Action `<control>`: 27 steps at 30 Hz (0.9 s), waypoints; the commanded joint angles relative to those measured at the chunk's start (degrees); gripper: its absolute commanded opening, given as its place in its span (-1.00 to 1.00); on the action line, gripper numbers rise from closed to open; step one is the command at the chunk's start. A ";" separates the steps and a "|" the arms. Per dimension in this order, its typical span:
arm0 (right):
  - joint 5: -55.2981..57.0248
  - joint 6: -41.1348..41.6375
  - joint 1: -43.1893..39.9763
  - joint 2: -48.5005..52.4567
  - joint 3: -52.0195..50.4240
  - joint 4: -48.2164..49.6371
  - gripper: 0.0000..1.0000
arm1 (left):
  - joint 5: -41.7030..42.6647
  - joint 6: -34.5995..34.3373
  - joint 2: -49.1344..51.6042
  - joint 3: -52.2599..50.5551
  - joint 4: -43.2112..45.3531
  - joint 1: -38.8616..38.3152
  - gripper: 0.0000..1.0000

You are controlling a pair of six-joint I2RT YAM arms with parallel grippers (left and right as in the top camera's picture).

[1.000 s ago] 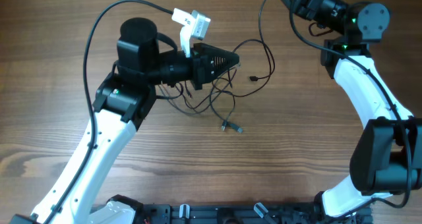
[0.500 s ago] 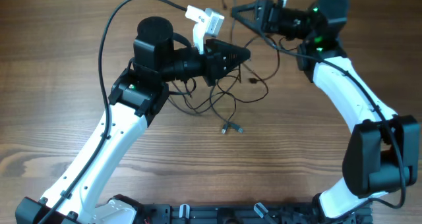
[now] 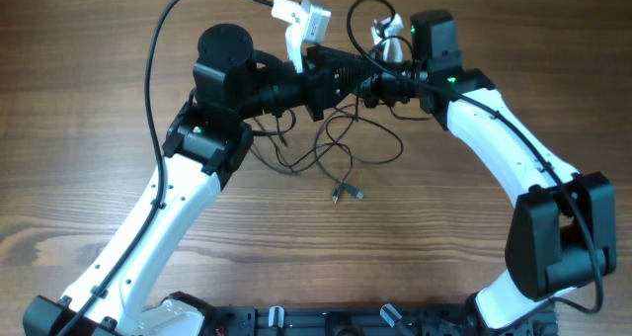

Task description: Untangle cables

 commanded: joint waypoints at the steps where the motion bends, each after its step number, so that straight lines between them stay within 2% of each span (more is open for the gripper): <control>1: 23.61 -2.47 -0.39 0.37 0.02 -6.47 -0.91 | 2.01 -0.61 -0.39 0.44 0.39 -0.02 -0.92; 8: 45.46 -7.23 -3.26 0.37 0.02 -18.27 -0.91 | 1.97 -0.59 -0.39 0.44 0.11 1.09 -0.92; 12: 47.01 -7.39 -8.90 0.37 0.02 -21.11 -0.91 | 1.75 -0.57 -0.37 0.44 -6.58 4.35 -0.92; 14: 46.62 -7.78 -10.93 0.37 0.02 -22.97 -0.91 | -1.38 -0.55 -0.37 0.44 -10.64 5.44 -0.92; 17: 46.66 -8.76 -12.81 0.37 0.02 -26.03 -0.91 | -19.12 -0.57 -0.04 0.42 -20.74 5.81 -0.88; 18: 46.69 -10.29 -13.25 0.37 0.02 -27.06 -0.91 | -27.80 -0.57 0.76 0.42 -25.35 5.70 -0.85; 19: 46.69 -11.72 -13.40 0.37 0.02 -27.41 -0.91 | -31.08 -0.57 1.51 0.42 -27.23 5.73 -0.80; 21: 48.13 -13.44 -13.84 0.35 0.02 -27.61 -0.91 | -32.24 -0.55 3.34 0.42 -28.87 5.73 -0.70; 25: 50.73 -15.10 -20.06 0.31 2.67 -30.82 -0.91 | -32.11 -0.59 8.50 0.42 -29.22 5.70 -0.73; 26: 50.71 -15.10 -21.75 0.31 3.17 -30.86 -0.91 | -32.11 -0.57 9.68 0.42 -29.46 5.70 -0.57; 27: 50.03 -15.15 -23.52 0.31 3.26 -30.27 -0.82 | -32.11 -0.57 10.40 0.42 -29.46 5.70 -0.39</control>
